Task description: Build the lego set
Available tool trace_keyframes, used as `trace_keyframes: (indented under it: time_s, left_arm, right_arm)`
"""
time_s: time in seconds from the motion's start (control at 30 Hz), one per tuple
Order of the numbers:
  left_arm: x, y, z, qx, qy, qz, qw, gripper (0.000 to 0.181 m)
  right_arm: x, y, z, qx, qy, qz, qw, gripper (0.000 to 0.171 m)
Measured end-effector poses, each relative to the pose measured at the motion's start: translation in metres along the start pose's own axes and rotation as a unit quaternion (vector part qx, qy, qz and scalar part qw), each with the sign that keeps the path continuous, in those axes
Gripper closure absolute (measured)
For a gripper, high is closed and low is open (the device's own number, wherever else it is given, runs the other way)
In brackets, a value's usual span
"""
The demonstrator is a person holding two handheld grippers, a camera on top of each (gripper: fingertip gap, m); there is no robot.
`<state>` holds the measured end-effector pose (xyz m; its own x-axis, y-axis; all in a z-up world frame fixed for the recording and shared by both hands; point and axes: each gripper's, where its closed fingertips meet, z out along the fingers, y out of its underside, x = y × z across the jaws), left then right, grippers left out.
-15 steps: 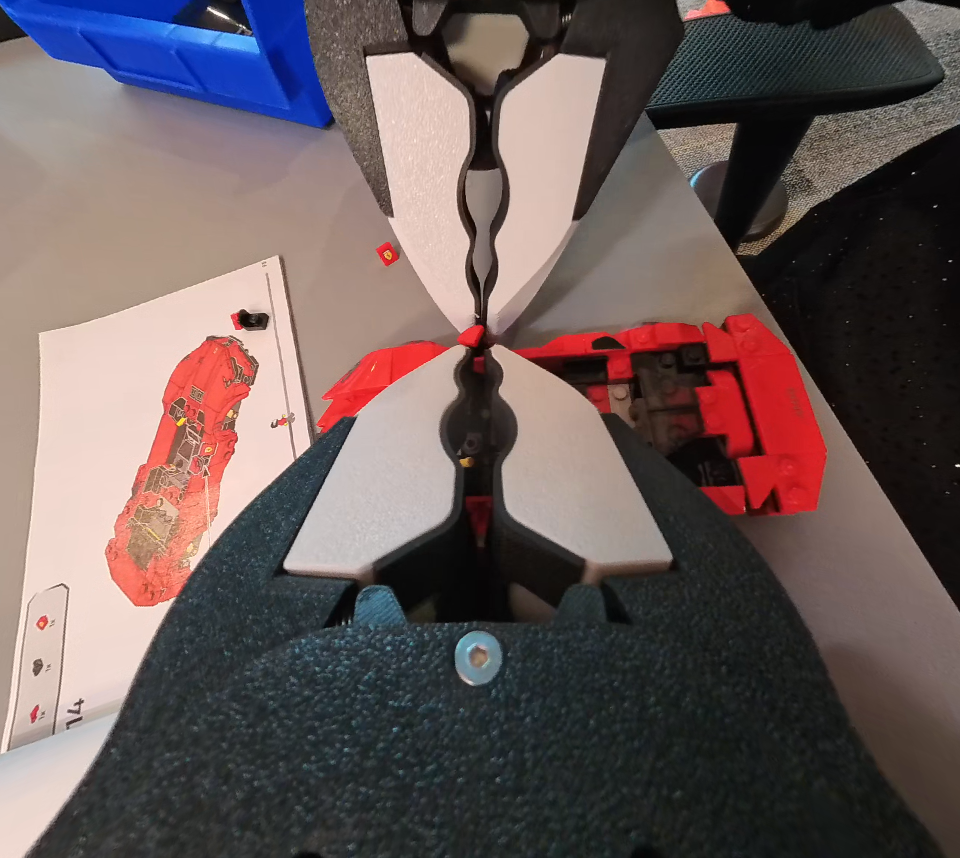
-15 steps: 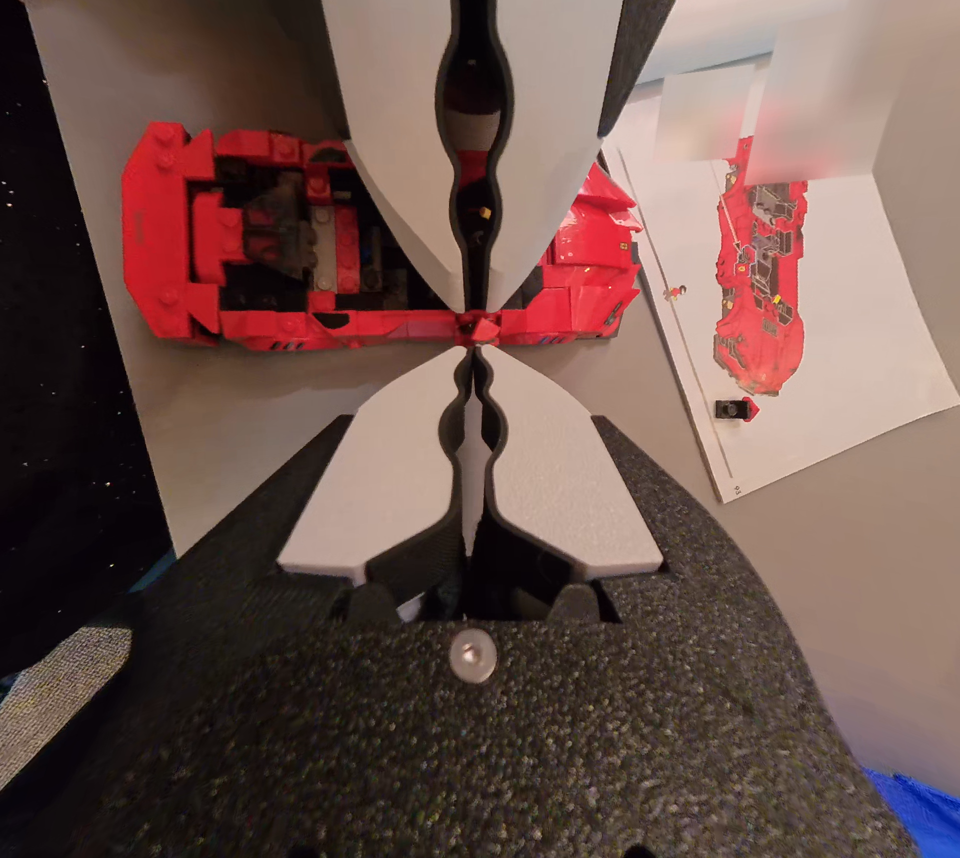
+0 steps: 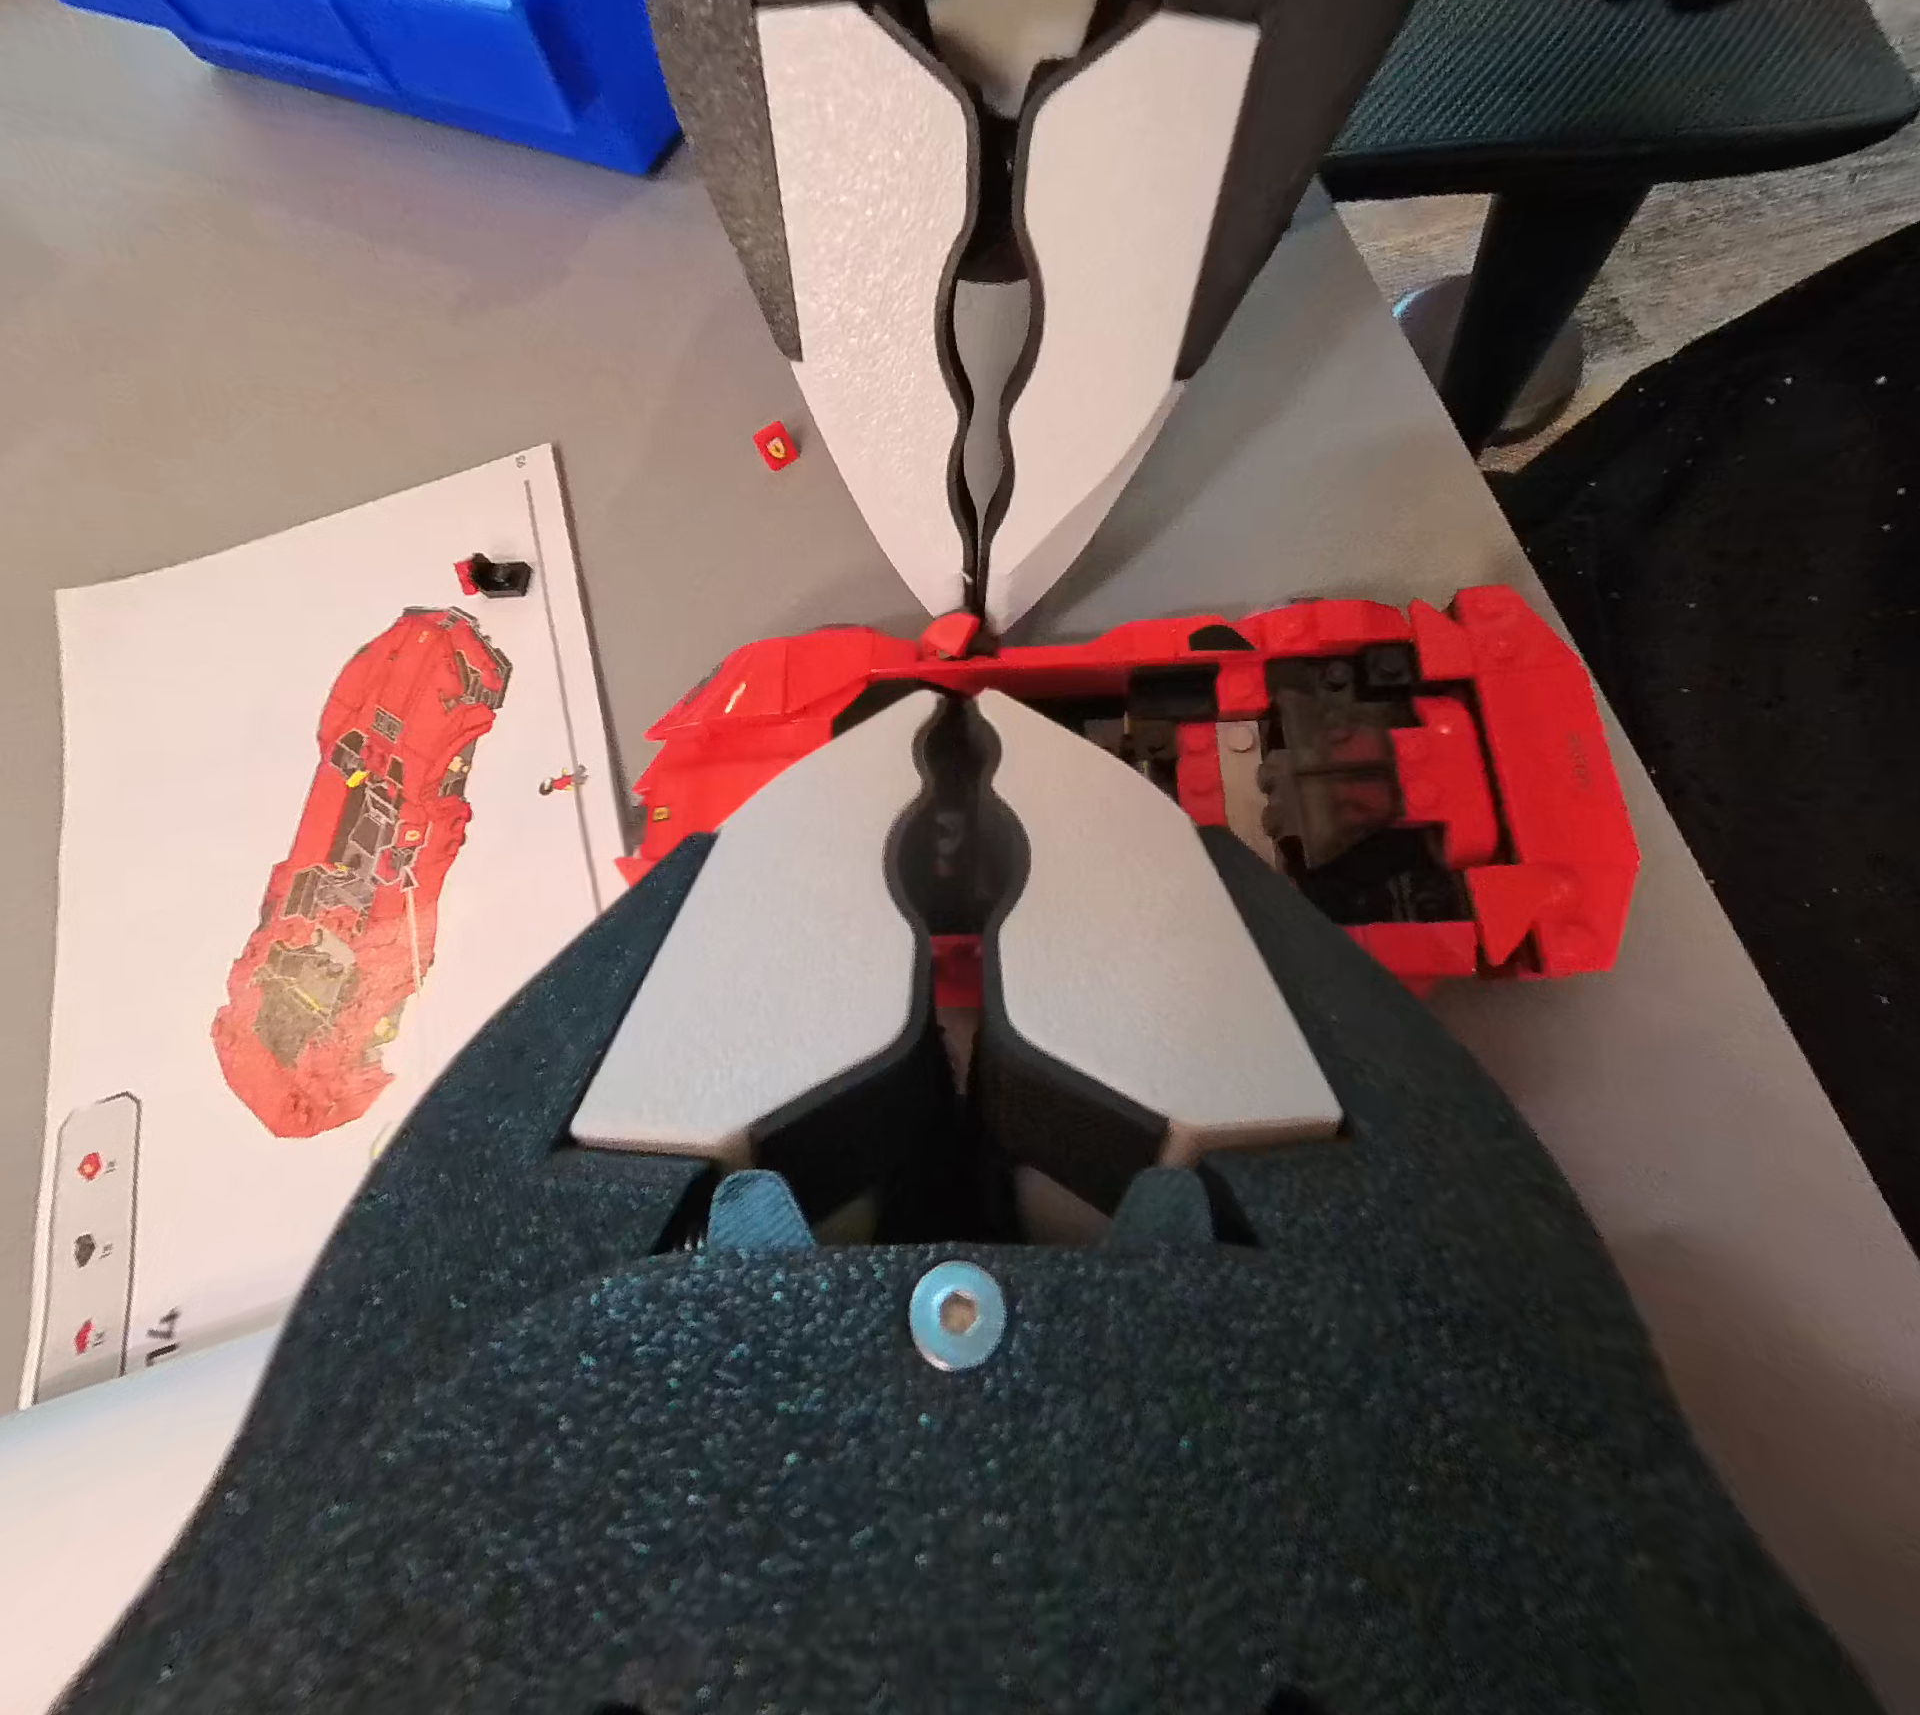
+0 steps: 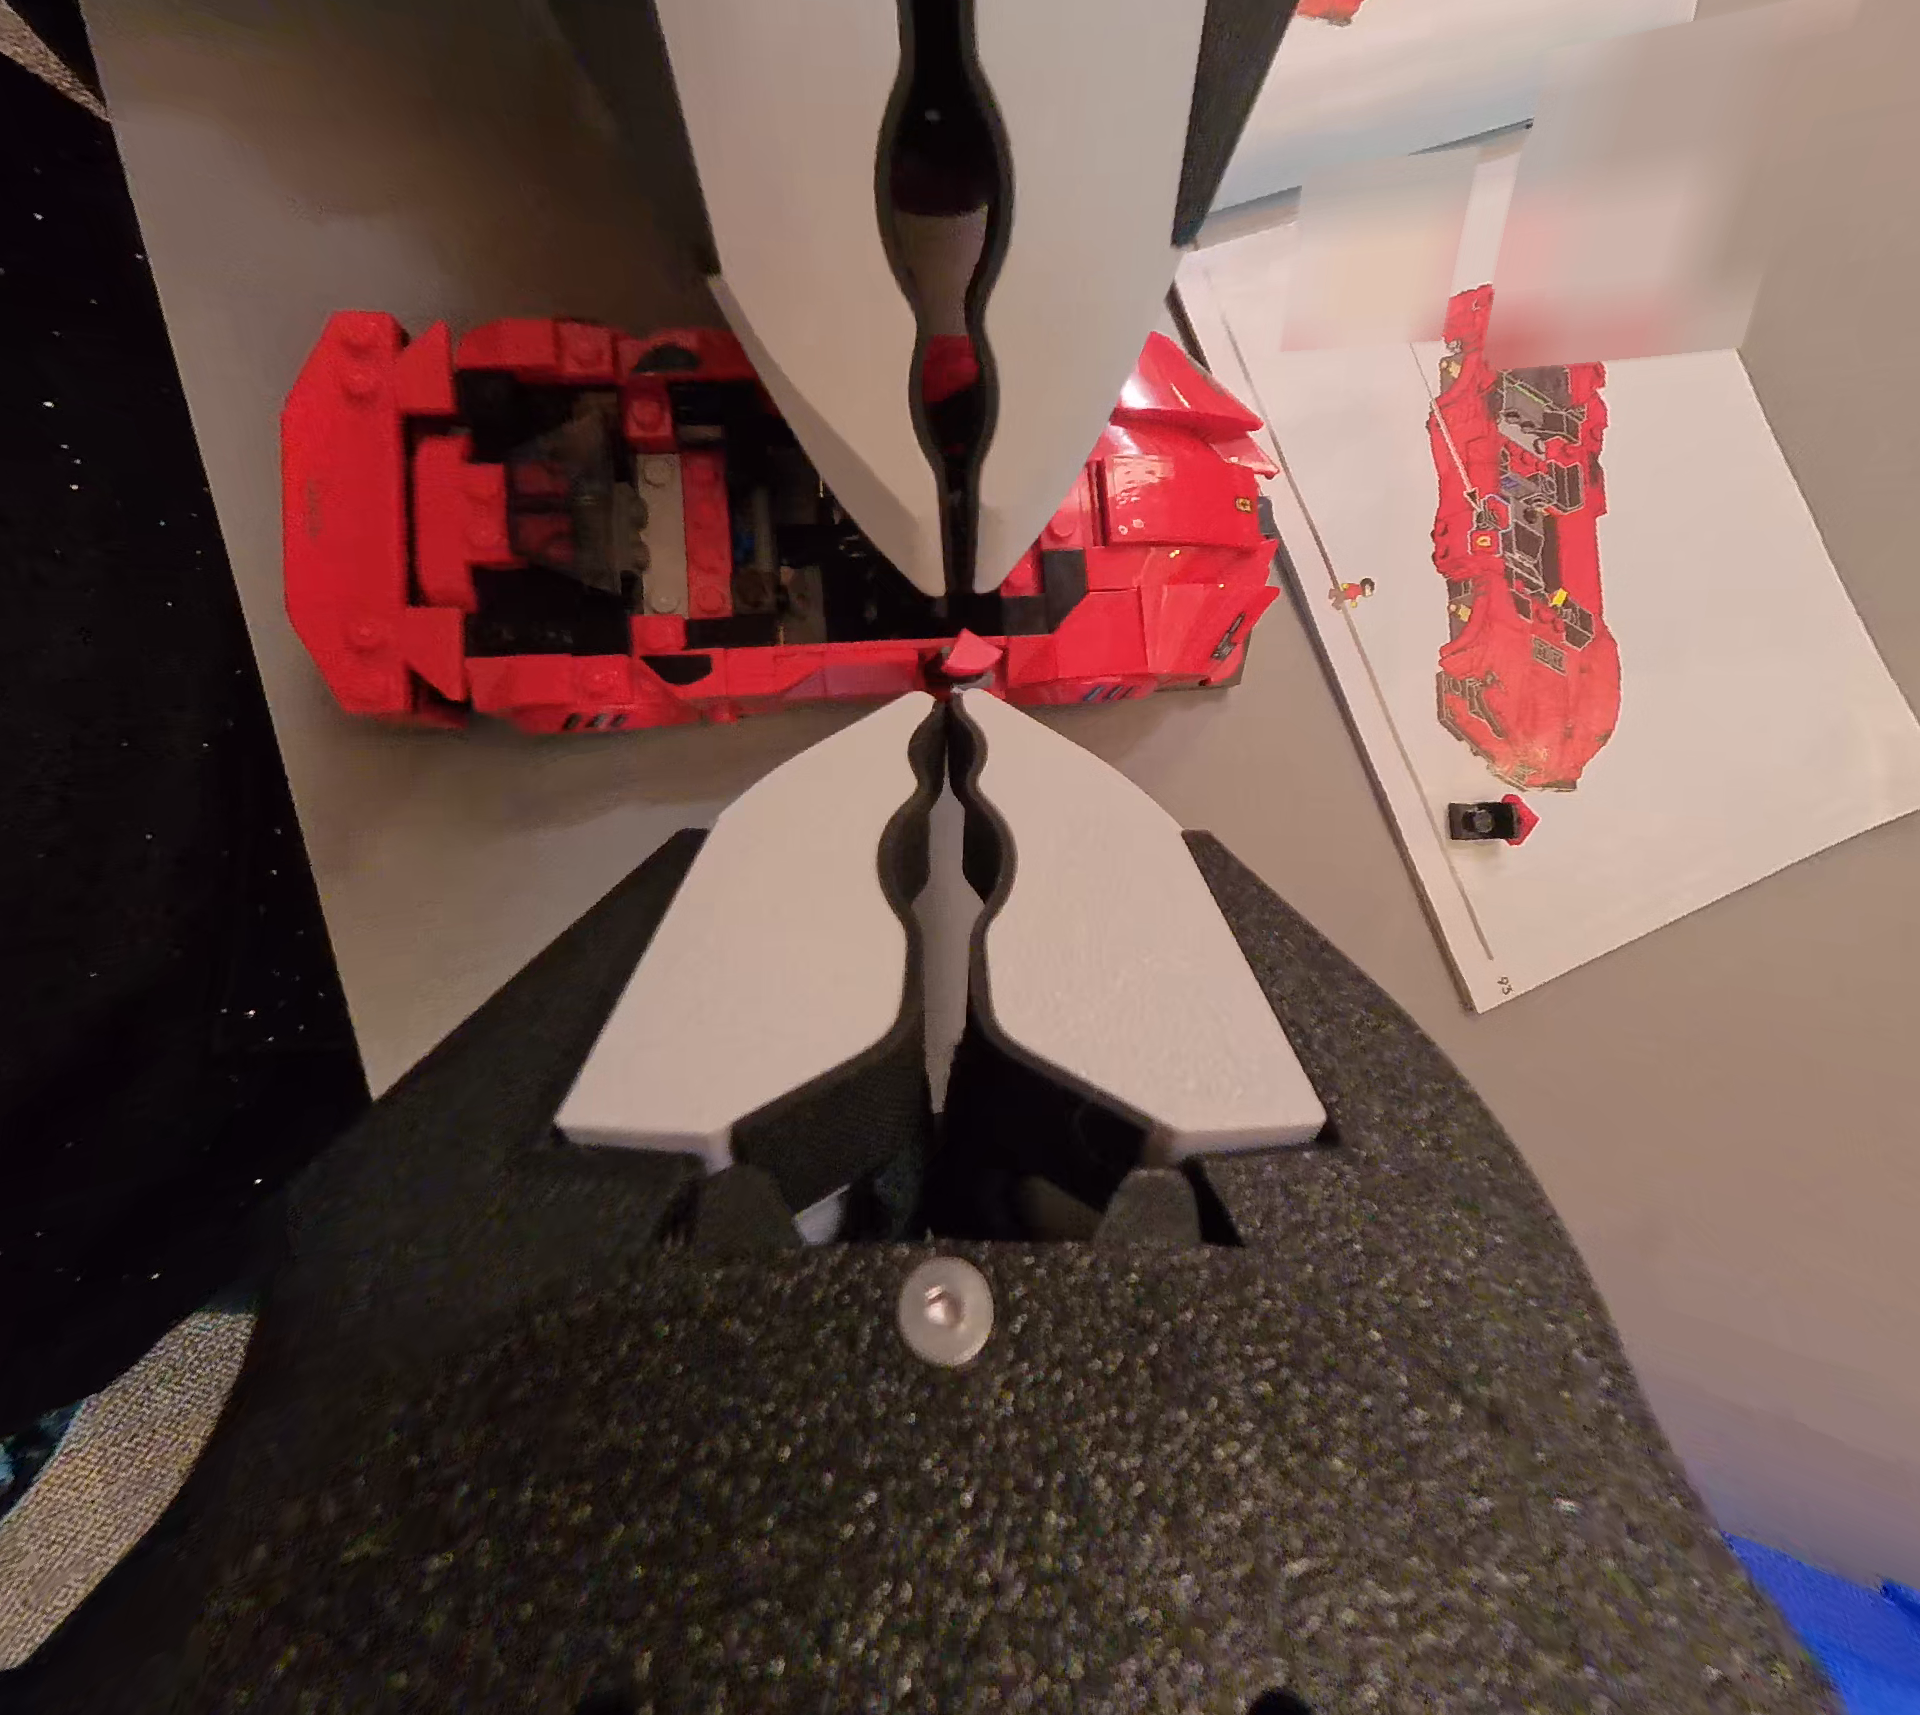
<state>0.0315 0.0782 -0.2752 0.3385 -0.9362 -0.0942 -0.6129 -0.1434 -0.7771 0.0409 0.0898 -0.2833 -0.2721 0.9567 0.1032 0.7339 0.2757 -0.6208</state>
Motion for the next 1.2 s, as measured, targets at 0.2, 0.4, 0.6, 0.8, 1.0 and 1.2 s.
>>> trace_keyframes:
  time_s: [0.2, 0.4, 0.6, 0.8, 1.0, 1.2]
  left_arm:
    - [0.0076, 0.0022, 0.0092, -0.025, 0.007, 0.014, 1.0, 0.181]
    - [0.0063, 0.0014, 0.0093, -0.015, 0.009, 0.003, 1.0, 0.181]
    - [0.0063, 0.0028, 0.0104, -0.008, 0.015, -0.007, 1.0, 0.181]
    - [0.0052, 0.0027, 0.0103, -0.005, 0.018, -0.007, 1.0, 0.181]
    - [0.0048, 0.0029, 0.0105, -0.002, 0.018, -0.007, 1.0, 0.181]
    - [0.0054, 0.0023, 0.0106, 0.003, 0.026, -0.015, 1.0, 0.181]
  right_arm:
    - [-0.0004, -0.0025, 0.0003, 0.014, -0.003, 0.003, 1.0, 0.171]
    - [-0.0004, -0.0028, 0.0008, 0.021, -0.007, -0.002, 1.0, 0.171]
    - [0.0017, -0.0033, 0.0015, 0.009, 0.013, -0.032, 0.999, 0.171]
    - [0.0008, -0.0036, 0.0011, 0.02, 0.004, -0.024, 1.0, 0.171]
    - [0.0008, -0.0041, 0.0012, 0.024, 0.008, -0.024, 0.999, 0.171]
    - [0.0001, -0.0041, 0.001, 0.028, -0.003, -0.013, 1.0, 0.171]
